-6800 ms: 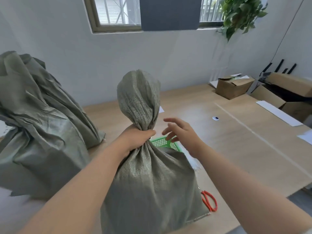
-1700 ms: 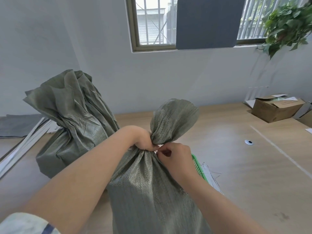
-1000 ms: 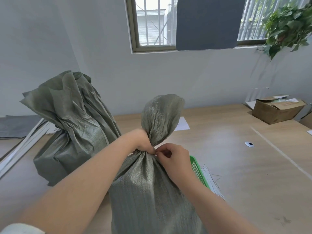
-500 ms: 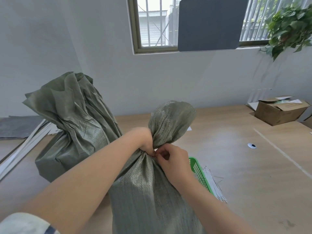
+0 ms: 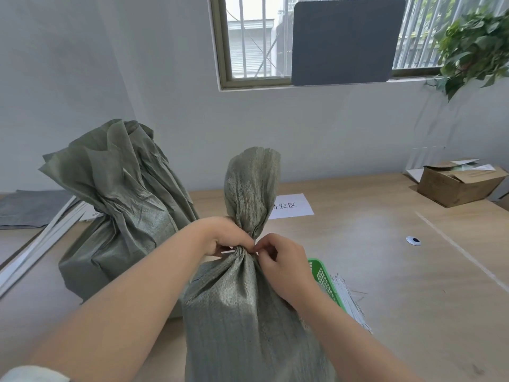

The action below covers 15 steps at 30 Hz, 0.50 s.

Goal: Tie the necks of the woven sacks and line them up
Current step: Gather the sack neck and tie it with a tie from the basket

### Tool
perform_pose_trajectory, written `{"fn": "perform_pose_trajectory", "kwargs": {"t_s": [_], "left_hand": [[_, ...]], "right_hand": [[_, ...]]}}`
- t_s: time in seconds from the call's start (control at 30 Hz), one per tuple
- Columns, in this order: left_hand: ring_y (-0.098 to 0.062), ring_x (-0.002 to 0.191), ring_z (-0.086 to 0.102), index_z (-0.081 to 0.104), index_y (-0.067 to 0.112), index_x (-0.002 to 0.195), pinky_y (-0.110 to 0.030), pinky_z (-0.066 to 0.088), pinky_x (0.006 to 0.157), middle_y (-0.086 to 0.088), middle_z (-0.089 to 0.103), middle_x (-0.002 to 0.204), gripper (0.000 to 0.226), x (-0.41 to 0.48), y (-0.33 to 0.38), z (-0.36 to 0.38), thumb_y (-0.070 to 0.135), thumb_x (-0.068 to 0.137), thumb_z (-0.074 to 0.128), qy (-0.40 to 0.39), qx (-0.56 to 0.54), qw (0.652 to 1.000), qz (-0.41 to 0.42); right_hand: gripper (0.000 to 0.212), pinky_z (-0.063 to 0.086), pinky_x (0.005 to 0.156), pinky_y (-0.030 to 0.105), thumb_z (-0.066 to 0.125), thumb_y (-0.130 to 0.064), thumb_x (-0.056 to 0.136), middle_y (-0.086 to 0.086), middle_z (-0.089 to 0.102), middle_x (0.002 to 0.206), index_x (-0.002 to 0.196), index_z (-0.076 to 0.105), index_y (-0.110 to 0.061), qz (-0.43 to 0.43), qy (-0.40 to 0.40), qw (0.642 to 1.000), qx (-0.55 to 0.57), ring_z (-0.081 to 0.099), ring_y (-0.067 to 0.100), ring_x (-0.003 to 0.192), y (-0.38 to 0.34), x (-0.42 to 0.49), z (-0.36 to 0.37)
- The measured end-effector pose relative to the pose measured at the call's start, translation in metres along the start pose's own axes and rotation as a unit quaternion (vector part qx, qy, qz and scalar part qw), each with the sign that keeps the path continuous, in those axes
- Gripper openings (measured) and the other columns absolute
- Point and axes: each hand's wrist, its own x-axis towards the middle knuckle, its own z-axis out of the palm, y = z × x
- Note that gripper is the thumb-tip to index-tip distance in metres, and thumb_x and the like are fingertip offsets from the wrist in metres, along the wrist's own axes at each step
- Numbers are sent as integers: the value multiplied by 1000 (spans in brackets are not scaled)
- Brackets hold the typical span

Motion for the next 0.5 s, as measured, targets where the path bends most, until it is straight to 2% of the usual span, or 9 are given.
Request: {"fn": "perform_pose_trajectory", "kwargs": {"t_s": [0.07, 0.17, 0.23, 0.3, 0.37, 0.43, 0.5], "left_hand": [[-30, 105, 70, 71, 3, 99, -46, 52, 97, -18, 74, 106, 35, -1, -2, 4, 13, 66, 71, 8, -8, 1000, 15], [-33, 104, 70, 71, 3, 96, -48, 55, 92, -20, 74, 103, 21, -2, -7, 8, 9, 76, 66, 28, -43, 998, 32], [-32, 100, 71, 69, 6, 91, -45, 56, 89, -18, 73, 100, 14, -3, -9, 12, 10, 81, 62, 43, -56, 997, 39], [-30, 90, 70, 69, 6, 89, -43, 57, 85, -17, 72, 93, 13, -5, -10, 16, 11, 80, 61, 54, -81, 994, 46], [-27, 79, 68, 71, 6, 84, -40, 58, 76, -15, 72, 83, 13, -7, -11, 20, 12, 77, 62, 69, -97, 991, 52], [-26, 74, 67, 71, 8, 77, -39, 58, 68, -12, 70, 74, 10, -9, -12, 24, 11, 73, 63, 92, -97, 989, 62], [-24, 72, 64, 70, 9, 73, -41, 58, 69, -12, 66, 72, 13, -9, -12, 27, 12, 63, 61, 105, -105, 985, 84]], "right_hand": [[18, 35, 59, 7, 61, -8, 85, -20, 55, 58, 83, 72, -23, -14, 20, 1000, 10, 54, -8, 63, 1, 0, -1], [16, 35, 63, 5, 63, -7, 83, -23, 60, 67, 84, 73, -20, -64, 45, 997, 7, 54, -9, 65, 6, -5, 2], [11, 41, 66, 11, 63, -14, 81, -15, 67, 76, 84, 73, -18, -106, 51, 993, 9, 56, -2, 68, 9, -8, 4], [13, 44, 63, 19, 65, -28, 78, -7, 66, 74, 79, 71, -17, -142, 46, 989, 19, 55, 5, 64, 8, -9, 2], [34, 39, 59, 18, 74, -48, 73, -9, 56, 67, 74, 65, -16, -178, 34, 983, -4, 48, 6, 59, 5, -9, -1], [54, 35, 57, 18, 76, -67, 64, -11, 49, 66, 71, 59, -15, -201, 37, 976, -69, 43, 7, 58, 0, -8, 1], [58, 38, 56, 22, 71, -72, 63, -6, 52, 65, 69, 58, -15, -206, 61, 968, -131, 45, 12, 57, -5, -7, 5]]}}
